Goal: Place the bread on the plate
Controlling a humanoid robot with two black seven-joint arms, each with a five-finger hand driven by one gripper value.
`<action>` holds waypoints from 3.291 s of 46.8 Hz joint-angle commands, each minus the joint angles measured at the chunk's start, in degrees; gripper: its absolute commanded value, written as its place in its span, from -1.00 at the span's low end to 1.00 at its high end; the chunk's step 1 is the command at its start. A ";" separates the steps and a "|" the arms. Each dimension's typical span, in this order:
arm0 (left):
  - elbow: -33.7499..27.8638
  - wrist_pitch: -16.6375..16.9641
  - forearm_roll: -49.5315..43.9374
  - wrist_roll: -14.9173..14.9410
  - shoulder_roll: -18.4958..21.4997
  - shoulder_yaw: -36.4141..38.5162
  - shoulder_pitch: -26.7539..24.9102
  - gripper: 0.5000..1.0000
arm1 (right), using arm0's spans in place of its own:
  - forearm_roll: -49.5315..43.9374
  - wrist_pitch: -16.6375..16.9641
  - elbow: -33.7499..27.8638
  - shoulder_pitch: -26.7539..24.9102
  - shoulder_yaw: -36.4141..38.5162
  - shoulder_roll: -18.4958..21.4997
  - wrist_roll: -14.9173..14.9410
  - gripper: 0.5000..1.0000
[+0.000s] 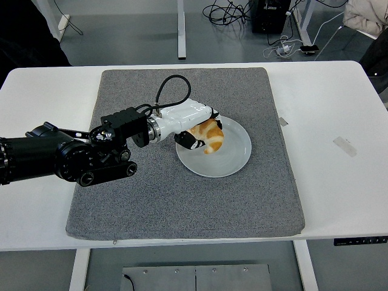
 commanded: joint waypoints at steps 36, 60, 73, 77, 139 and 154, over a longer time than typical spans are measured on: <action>4.70 0.36 0.96 -0.60 -3.55 0.09 3.77 -1.00 | 0.00 0.00 0.00 -0.01 -0.01 0.00 0.00 1.00; 4.53 0.36 0.61 -3.06 -3.28 -0.44 3.86 0.64 | 0.00 0.00 0.00 -0.01 0.08 0.00 0.00 1.00; 3.83 0.19 -1.15 -6.04 -1.71 -3.15 3.24 0.70 | 0.00 0.00 0.00 -0.01 -0.01 0.00 0.00 1.00; 3.74 -0.17 -2.56 -7.89 -0.21 -6.85 3.16 0.71 | 0.00 0.00 0.00 -0.01 -0.01 0.00 0.00 1.00; 18.85 -32.15 -53.96 -17.12 7.97 -64.60 24.07 0.57 | 0.00 0.00 0.00 -0.01 -0.01 0.00 0.00 1.00; 22.90 -33.47 -60.74 -17.21 4.80 -68.29 23.81 0.56 | 0.00 0.09 0.09 -0.01 0.08 0.00 0.00 1.00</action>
